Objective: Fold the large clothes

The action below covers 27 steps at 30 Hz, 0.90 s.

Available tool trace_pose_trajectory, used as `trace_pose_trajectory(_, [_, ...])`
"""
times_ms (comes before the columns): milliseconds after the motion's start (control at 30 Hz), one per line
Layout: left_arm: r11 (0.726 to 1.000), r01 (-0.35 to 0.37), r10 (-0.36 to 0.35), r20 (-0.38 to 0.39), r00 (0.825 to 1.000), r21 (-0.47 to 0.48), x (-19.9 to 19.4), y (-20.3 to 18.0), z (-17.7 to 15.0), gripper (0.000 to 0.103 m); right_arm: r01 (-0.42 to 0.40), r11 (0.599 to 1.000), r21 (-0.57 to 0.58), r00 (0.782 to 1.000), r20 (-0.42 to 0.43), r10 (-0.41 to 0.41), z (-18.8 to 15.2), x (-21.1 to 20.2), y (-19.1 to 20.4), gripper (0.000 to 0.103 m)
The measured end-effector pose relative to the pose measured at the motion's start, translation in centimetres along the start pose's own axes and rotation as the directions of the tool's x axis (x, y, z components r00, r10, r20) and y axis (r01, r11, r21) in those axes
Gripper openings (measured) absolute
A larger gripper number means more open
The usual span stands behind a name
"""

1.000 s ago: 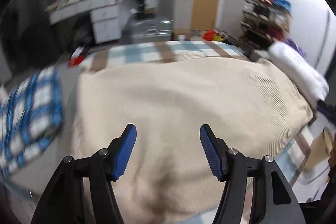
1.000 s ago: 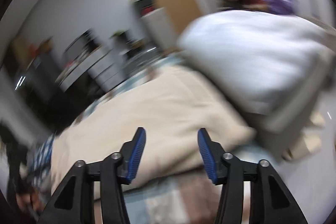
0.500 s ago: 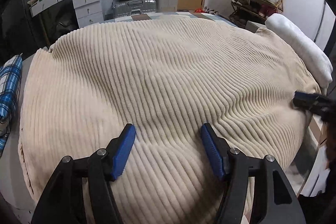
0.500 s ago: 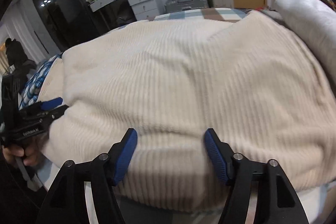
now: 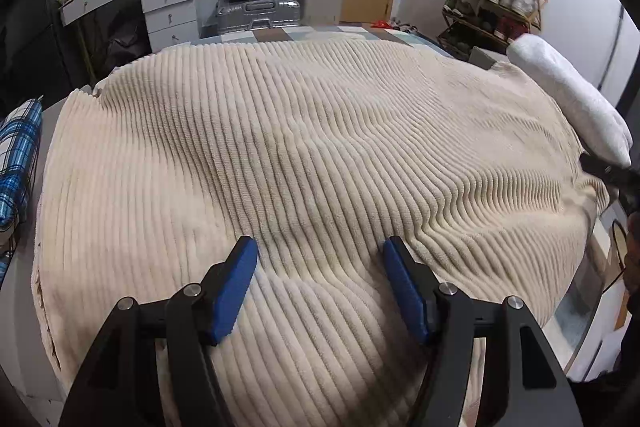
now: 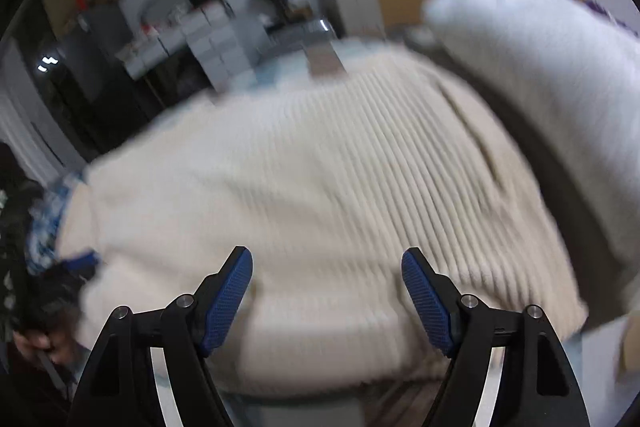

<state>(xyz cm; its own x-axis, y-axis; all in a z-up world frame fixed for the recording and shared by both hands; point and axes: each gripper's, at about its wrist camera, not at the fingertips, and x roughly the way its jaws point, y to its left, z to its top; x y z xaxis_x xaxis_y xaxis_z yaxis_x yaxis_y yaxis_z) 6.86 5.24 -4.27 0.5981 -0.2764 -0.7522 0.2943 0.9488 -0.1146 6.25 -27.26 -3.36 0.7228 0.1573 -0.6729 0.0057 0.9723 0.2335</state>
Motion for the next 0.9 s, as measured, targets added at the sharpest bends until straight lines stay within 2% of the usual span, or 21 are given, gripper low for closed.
trace_pose_trajectory(100, [1.000,-0.006,0.006,0.027,1.000,-0.014,-0.9,-0.1,1.1,0.061,-0.011,0.997,-0.080,1.000,0.022,0.013,1.8,0.9,2.4,0.082])
trace_pose_trajectory(167, [1.000,-0.025,0.025,0.076,0.997,-0.001,-1.7,-0.1,2.1,0.061,-0.010,0.992,-0.126,1.000,0.009,0.011,2.7,3.0,4.3,0.082])
trace_pose_trajectory(267, [0.995,-0.097,0.096,0.114,0.989,0.012,-1.8,0.8,3.5,0.063,-0.010,0.977,-0.213,0.999,-0.040,0.001,2.6,7.0,6.2,0.083])
trace_pose_trajectory(300, [0.990,-0.140,0.138,0.109,0.984,0.007,-1.2,1.4,3.7,0.066,0.027,0.974,-0.224,0.995,-0.086,-0.047,2.4,8.9,6.4,0.084])
trace_pose_trajectory(333, [0.985,-0.173,0.173,0.092,0.981,-0.002,-0.4,2.3,3.9,0.068,0.032,0.973,-0.227,0.993,-0.107,-0.058,2.3,9.5,6.7,0.085])
trace_pose_trajectory(400, [0.974,-0.221,0.221,0.006,0.975,-0.057,2.3,4.8,3.8,0.069,0.031,0.972,-0.233,0.992,-0.111,-0.058,2.2,9.5,6.6,0.086])
trace_pose_trajectory(433, [0.974,-0.198,0.195,-0.040,0.980,-0.108,3.6,6.4,3.4,0.068,0.021,0.973,-0.232,0.990,-0.130,-0.052,2.6,8.9,6.4,0.086])
trace_pose_trajectory(467, [0.976,-0.150,0.144,-0.051,0.988,-0.157,4.3,7.5,3.0,0.069,0.020,0.976,-0.218,0.990,-0.129,-0.049,3.0,7.6,6.0,0.082])
trace_pose_trajectory(500, [0.976,-0.130,0.125,-0.036,0.991,-0.175,4.3,7.8,2.9,0.069,0.021,0.979,-0.202,0.994,-0.103,-0.043,3.3,6.2,5.5,0.082])
trace_pose_trajectory(567, [0.979,-0.133,0.131,-0.022,0.991,-0.155,4.3,7.5,2.7,0.070,0.007,0.982,-0.188,1.000,-0.005,-0.008,4.8,3.8,5.5,0.085])
trace_pose_trajectory(600, [0.979,-0.140,0.139,-0.016,0.990,-0.147,4.4,7.3,2.6,0.071,0.011,0.979,-0.203,1.000,0.030,-0.005,5.6,3.3,5.7,0.090])
trace_pose_trajectory(667, [0.980,-0.140,0.141,-0.007,0.990,-0.144,4.5,7.2,2.4,0.071,0.044,0.970,-0.241,0.999,0.040,-0.036,6.2,5.0,5.8,0.092])
trace_pose_trajectory(733, [0.981,-0.128,0.129,-0.003,0.992,-0.148,4.5,7.4,2.3,0.071,0.068,0.972,-0.225,0.994,-0.067,-0.085,5.8,9.7,4.6,0.092])
trace_pose_trajectory(800, [0.981,-0.117,0.119,0.002,0.993,-0.153,4.4,7.6,2.1,0.071,0.073,0.978,-0.193,0.977,-0.183,-0.109,4.5,13.5,3.2,0.096])
trace_pose_trajectory(833, [0.981,-0.118,0.120,0.003,0.993,-0.152,4.4,7.6,2.0,0.071,0.085,0.971,-0.224,0.982,-0.146,-0.120,4.1,13.5,3.6,0.095])
trace_pose_trajectory(900, [0.982,-0.117,0.119,0.005,0.993,-0.150,3.8,8.0,2.5,0.071,0.107,0.955,-0.277,0.976,-0.153,-0.154,4.6,12.8,4.6,0.093])
